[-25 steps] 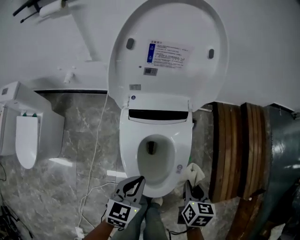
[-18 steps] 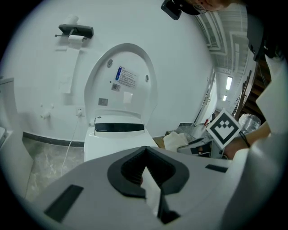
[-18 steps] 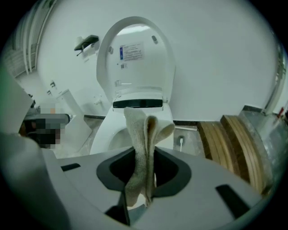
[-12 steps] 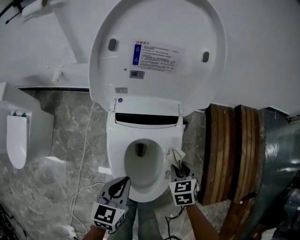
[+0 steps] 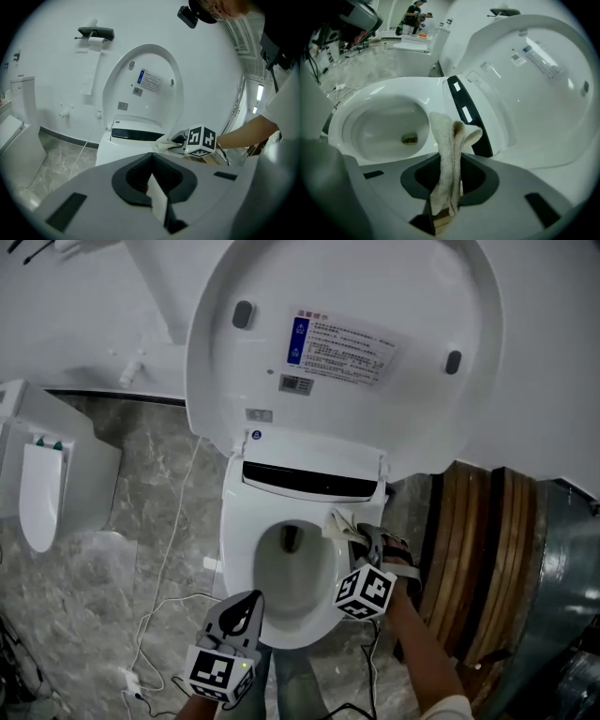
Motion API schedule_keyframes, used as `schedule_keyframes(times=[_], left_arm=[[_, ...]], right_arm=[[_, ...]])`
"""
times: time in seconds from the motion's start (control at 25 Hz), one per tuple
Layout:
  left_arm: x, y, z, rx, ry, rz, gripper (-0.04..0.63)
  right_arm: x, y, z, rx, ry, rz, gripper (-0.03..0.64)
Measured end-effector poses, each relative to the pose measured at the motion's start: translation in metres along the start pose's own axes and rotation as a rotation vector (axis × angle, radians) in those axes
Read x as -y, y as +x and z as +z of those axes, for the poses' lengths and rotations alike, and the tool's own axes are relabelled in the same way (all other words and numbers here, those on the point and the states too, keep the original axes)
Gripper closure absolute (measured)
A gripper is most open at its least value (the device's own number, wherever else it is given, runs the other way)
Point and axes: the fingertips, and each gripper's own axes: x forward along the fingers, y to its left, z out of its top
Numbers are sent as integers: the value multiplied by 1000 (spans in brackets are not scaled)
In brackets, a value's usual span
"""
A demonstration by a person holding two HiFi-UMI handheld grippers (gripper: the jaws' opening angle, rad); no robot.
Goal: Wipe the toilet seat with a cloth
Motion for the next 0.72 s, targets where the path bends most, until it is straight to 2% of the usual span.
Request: schedule_keyframes(times=[0.08,0.28,0.44,0.56,0.72], left_arm=[[-1,0,-4,-4,-13,19,586],[-1,3,-12,-8,-25,51,586],[2,10,-11,3,-33,65,586],[12,14,-7,15,-35,57,586],[26,15,-3,15,-27,33,586]], right_arm=[[3,8,-1,-5,-69,-11,520],[8,24,-13,-15,-114,-4,520],[4,37,-17,-31,-214,10,520],[-10,41,-19,-40,-237,71,520],[-34,41,-24,-44,-173,189,520]])
